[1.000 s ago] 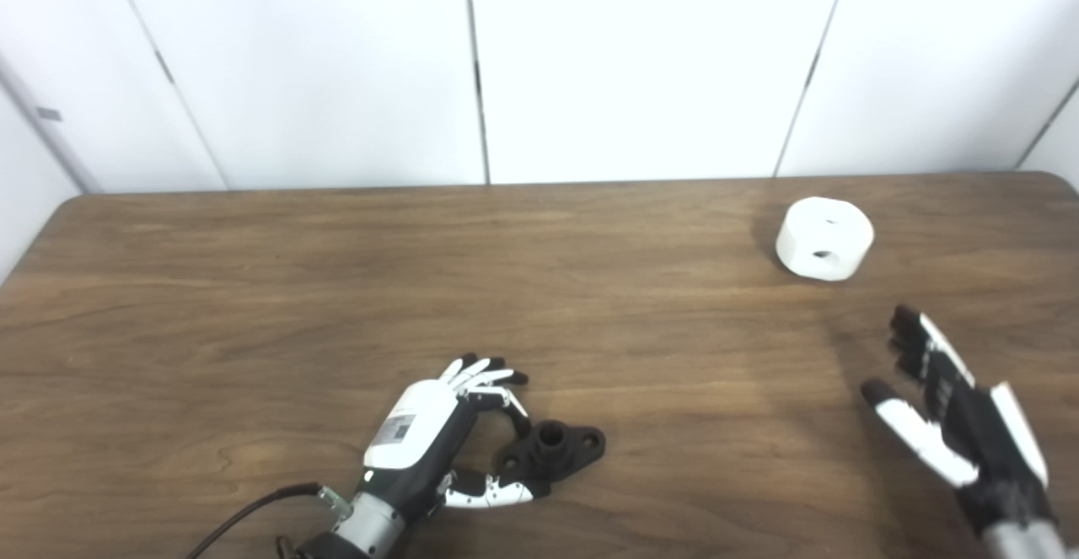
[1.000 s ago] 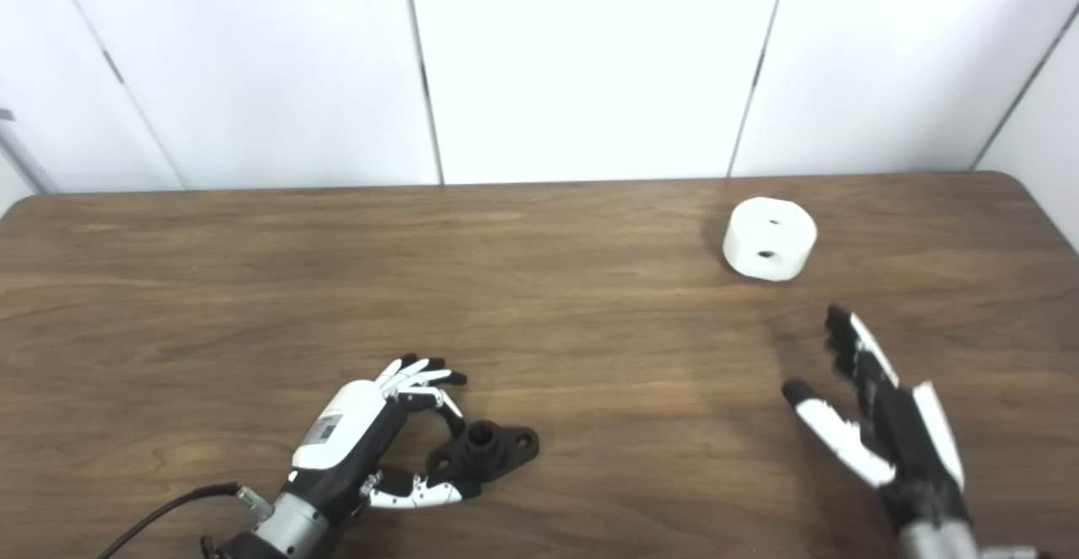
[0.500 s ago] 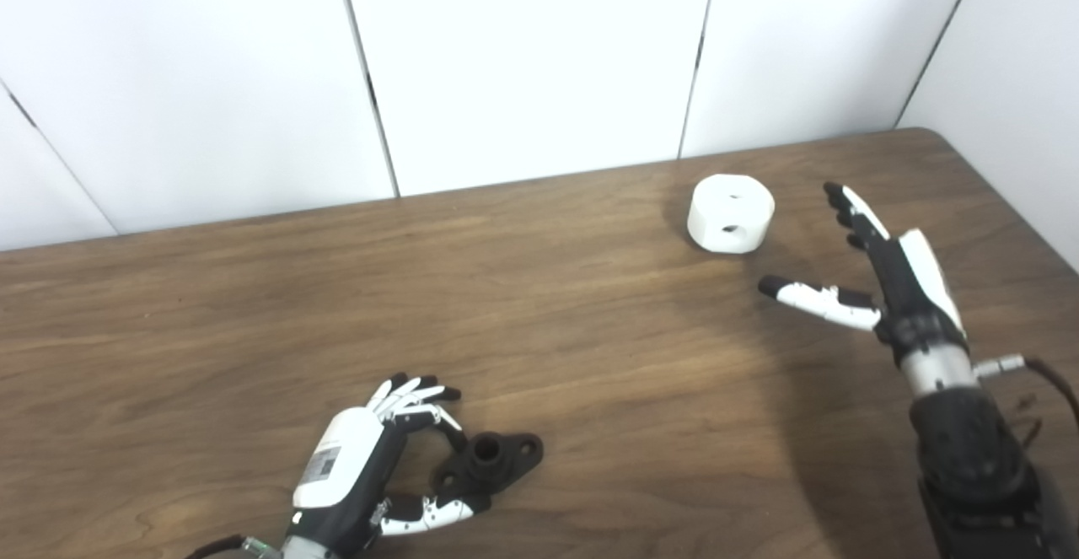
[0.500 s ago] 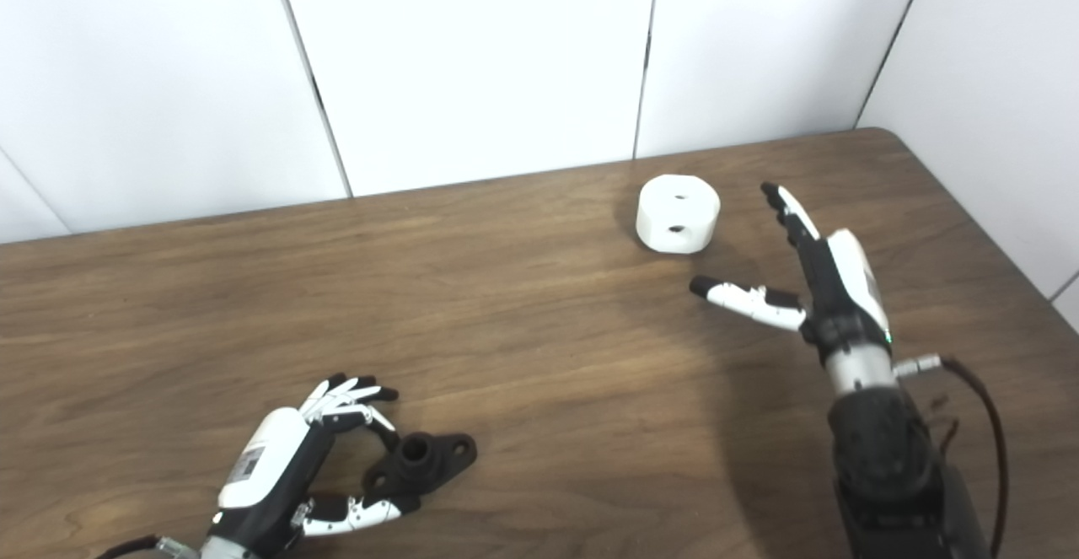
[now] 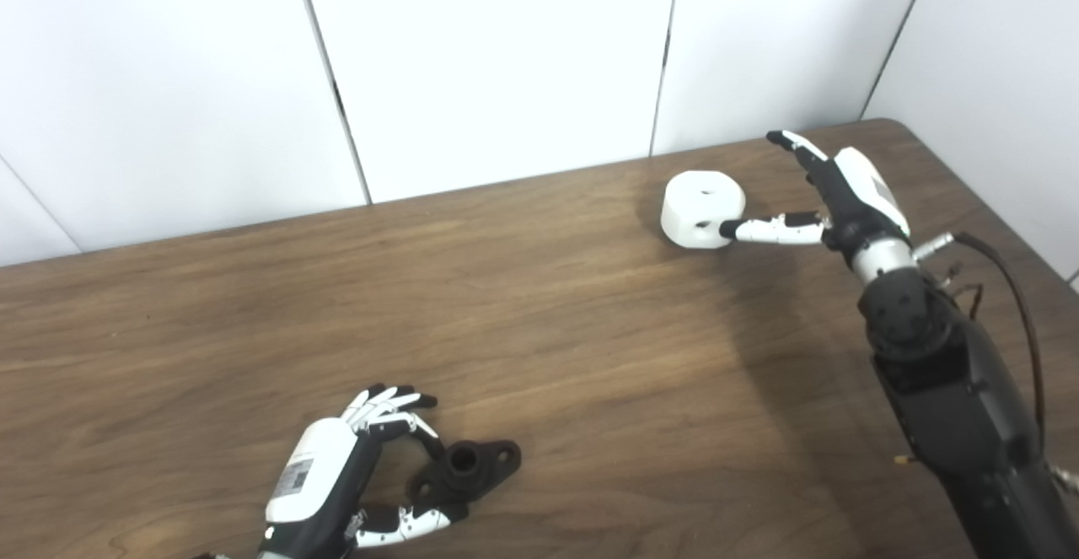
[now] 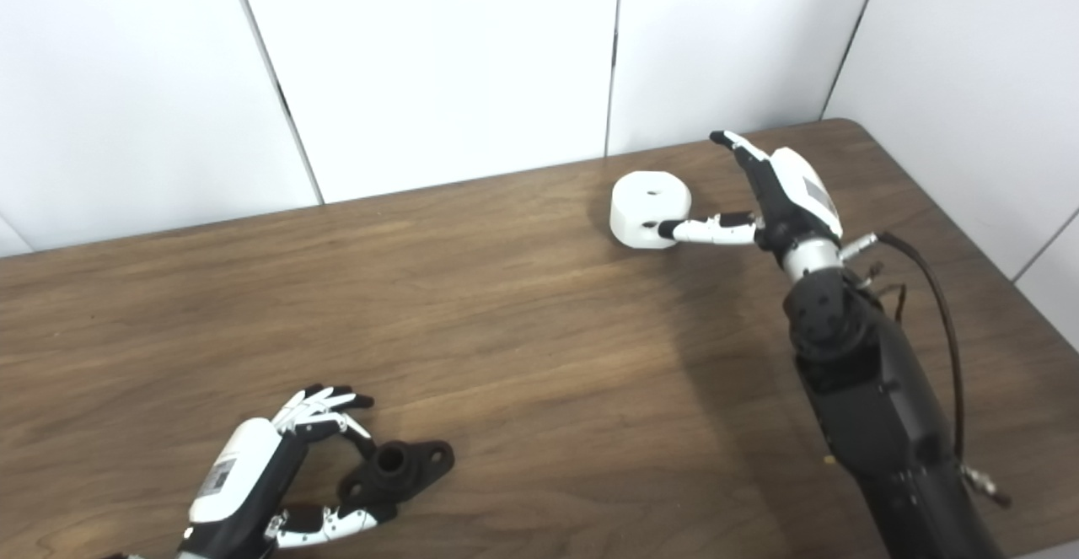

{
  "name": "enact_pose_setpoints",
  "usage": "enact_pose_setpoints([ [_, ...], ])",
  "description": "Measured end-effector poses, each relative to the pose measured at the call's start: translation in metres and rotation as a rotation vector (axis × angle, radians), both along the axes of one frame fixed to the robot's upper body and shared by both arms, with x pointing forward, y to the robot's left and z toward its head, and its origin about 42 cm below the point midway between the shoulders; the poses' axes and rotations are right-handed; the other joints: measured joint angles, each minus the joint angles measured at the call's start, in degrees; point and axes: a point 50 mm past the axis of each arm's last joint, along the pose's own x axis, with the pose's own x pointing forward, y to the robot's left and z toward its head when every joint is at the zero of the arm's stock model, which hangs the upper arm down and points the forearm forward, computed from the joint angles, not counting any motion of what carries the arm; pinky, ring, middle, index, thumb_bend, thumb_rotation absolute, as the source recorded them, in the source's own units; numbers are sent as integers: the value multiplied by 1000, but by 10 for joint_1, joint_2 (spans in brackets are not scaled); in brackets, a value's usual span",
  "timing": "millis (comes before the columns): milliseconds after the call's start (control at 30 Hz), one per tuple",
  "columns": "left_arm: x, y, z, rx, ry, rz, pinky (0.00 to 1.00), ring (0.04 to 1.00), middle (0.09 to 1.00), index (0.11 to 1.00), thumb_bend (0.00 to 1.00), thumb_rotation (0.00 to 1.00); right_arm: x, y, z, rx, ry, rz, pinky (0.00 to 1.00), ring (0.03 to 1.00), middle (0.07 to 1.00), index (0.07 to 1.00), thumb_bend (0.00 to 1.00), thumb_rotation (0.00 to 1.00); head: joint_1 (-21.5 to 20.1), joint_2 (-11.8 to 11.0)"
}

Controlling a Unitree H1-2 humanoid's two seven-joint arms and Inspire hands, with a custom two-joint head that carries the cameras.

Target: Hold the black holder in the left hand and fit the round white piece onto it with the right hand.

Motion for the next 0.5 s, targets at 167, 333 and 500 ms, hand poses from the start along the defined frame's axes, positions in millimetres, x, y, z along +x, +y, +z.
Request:
enact_pose_setpoints([
  [167, 0, 1, 0, 1, 0, -1, 923, 894, 821, 489, 514, 44, 24, -4, -1, -53, 68, 13, 910, 975, 938, 887, 843, 349, -2, -2],
  [333, -1, 0, 0, 1, 0, -2, 920, 895, 821, 489, 514, 44, 39, -4, 0, -91, 112, 29, 953, 986, 948, 850, 887, 342, -1, -3],
  [500, -1, 0, 1, 0, -1, -2, 921, 896, 822, 489, 514, 44, 50, -3, -1, -129, 171, 57, 978, 1000, 956, 826, 901, 360, 2, -2],
])
